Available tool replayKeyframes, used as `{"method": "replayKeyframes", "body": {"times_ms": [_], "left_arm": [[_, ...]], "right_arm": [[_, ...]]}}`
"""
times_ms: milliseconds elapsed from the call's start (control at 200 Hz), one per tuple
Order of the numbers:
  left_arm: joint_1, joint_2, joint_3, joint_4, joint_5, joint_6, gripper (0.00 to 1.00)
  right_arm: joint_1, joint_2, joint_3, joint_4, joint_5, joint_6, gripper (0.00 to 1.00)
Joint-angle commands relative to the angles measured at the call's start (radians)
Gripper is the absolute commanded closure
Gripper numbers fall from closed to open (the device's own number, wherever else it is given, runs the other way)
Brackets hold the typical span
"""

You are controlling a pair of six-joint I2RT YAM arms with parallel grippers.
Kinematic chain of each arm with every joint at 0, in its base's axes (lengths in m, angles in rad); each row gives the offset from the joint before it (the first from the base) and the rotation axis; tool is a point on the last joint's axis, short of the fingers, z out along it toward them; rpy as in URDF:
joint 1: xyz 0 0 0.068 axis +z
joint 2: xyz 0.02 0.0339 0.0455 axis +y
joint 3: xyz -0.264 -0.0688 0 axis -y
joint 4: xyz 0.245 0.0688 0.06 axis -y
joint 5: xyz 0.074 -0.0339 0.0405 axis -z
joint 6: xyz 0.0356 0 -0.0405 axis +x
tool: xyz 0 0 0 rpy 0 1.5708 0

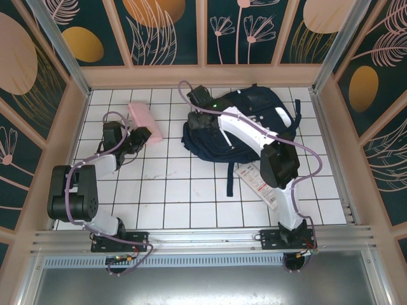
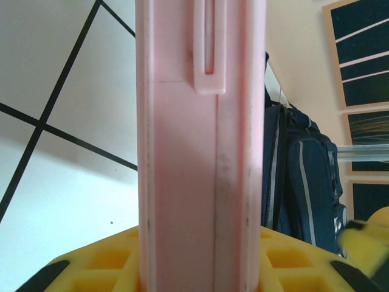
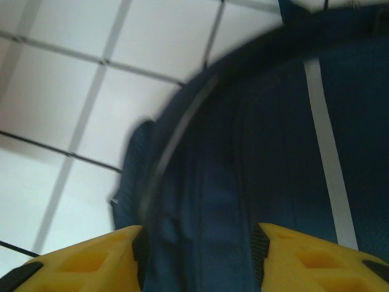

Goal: Pack the student bag

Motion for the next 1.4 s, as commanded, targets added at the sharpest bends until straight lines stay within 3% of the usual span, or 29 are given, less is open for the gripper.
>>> {"method": "replayKeyframes", "body": {"times_ms": [0,265,330,440,570,1011,1396], "left_arm": [[-0.006,-0.04,-0.022,0.038,0.03,-0.005,0.67],[-0.006,-0.065,-0.035,0.028,0.045,0.004,0.68],[-0.006,-0.067,-0.036,0.031,0.051,0.001,0.68],[-0.007,-0.08,-0.037,0.034,0.056,-0.011,0.68],[-0.037,-0.091,-0.033,0.058,0.052,-0.038,0.69],[-0.312,-0.018,0.049,0.187,-0.065,-0.192,0.7],[-0.57,0.255,0.264,0.253,-0.177,-0.3,0.71]], "right_arm": [[-0.001,0.034,-0.042,-0.063,0.104,-0.039,0.49],[-0.004,0.054,-0.12,-0.006,0.18,-0.066,0.52],[-0.008,0.056,-0.132,0.004,0.185,-0.075,0.67],[-0.016,0.039,-0.131,0.003,0.173,-0.07,1.0],[-0.019,-0.019,-0.111,0.013,0.171,-0.065,1.0],[-0.129,-0.199,0.053,0.002,0.001,0.028,1.0],[-0.253,-0.324,0.03,0.058,-0.251,0.153,1.0]]}}
